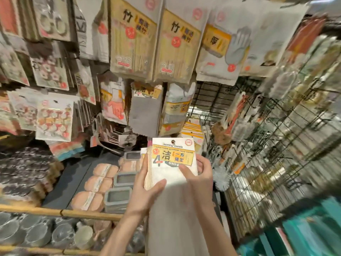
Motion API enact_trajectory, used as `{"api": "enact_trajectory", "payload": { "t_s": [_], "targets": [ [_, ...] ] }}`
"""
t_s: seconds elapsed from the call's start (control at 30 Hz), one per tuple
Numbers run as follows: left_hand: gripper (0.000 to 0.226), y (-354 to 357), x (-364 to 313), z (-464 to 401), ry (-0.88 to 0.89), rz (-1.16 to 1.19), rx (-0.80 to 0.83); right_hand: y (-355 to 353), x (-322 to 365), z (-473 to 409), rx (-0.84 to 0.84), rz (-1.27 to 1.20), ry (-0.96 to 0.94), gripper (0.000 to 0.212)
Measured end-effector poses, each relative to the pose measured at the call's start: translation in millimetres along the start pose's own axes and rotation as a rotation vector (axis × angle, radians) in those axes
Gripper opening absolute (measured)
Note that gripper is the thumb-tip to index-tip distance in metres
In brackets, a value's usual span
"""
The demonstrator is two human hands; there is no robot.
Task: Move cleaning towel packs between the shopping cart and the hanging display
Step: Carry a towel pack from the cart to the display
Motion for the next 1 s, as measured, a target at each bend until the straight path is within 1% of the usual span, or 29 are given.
{"api": "enact_trajectory", "payload": {
  "t_s": [0.07, 0.17, 0.2, 0.27, 0.3, 0.33, 0.4, 0.43, 0.47, 0.57, 0.63, 0.73, 0.8, 0.9, 1.0],
  "targets": [
    [0.069, 11, 6, -9, -0.036, 0.065, 0.043, -5, -3, -10, -0.083, 0.019, 0.020, 0.038],
    [0.072, 26, 17, -20, -0.089, 0.119, 0.085, -15, -9, -26, -0.149, 0.077, 0.050, 0.035],
    [0.078, 32, 20, -23, -0.093, 0.109, 0.077, -19, -11, -33, -0.155, 0.088, 0.067, 0.034],
    [0.099, 44, 20, -30, -0.107, 0.077, 0.045, -27, -17, -49, -0.148, 0.093, 0.100, 0.031],
    [0.098, 51, 19, -33, -0.089, 0.056, 0.017, -32, -21, -57, -0.133, 0.096, 0.116, 0.029],
    [0.084, 57, 20, -36, -0.056, 0.022, -0.017, -37, -22, -64, -0.103, 0.098, 0.121, 0.027],
    [0.043, 70, 25, -39, -0.028, -0.039, -0.083, -47, -24, -77, -0.040, 0.077, 0.116, 0.024],
    [0.030, 75, 31, -40, -0.048, -0.047, -0.110, -52, -25, -84, -0.021, 0.062, 0.119, 0.021],
    [0.025, 81, 37, -42, -0.069, -0.049, -0.126, -57, -27, -92, -0.016, 0.051, 0.133, 0.019],
    [0.028, 97, 49, -47, -0.116, -0.057, -0.156, -72, -35, -121, -0.035, 0.003, 0.195, 0.023],
    [0.036, 107, 53, -52, -0.086, -0.080, -0.180, -77, -40, -139, -0.016, 0.005, 0.209, 0.024],
    [0.043, 115, 61, -61, -0.031, -0.159, -0.199, -76, -53, -161, 0.056, 0.020, 0.232, 0.017],
    [0.044, 112, 66, -67, -0.016, -0.190, -0.238, -71, -63, -174, 0.076, 0.049, 0.272, 0.014],
    [0.046, 97, 64, -80, 0.040, -0.300, -0.343, -67, -87, -194, 0.067, 0.048, 0.364, 0.010],
    [0.045, 81, 56, -90, 0.012, -0.370, -0.370, -59, -109, -211, 0.032, 0.033, 0.398, 0.012]
  ]
}}
Point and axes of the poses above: each hand's wrist, its own z-axis away from the middle knuckle, its own y-axis out of the palm, x = y × z, the point moved 1 cm from there along -z, towards the middle knuckle, and after that the axes turned 11 degrees about -x, right-handed, at the moved point
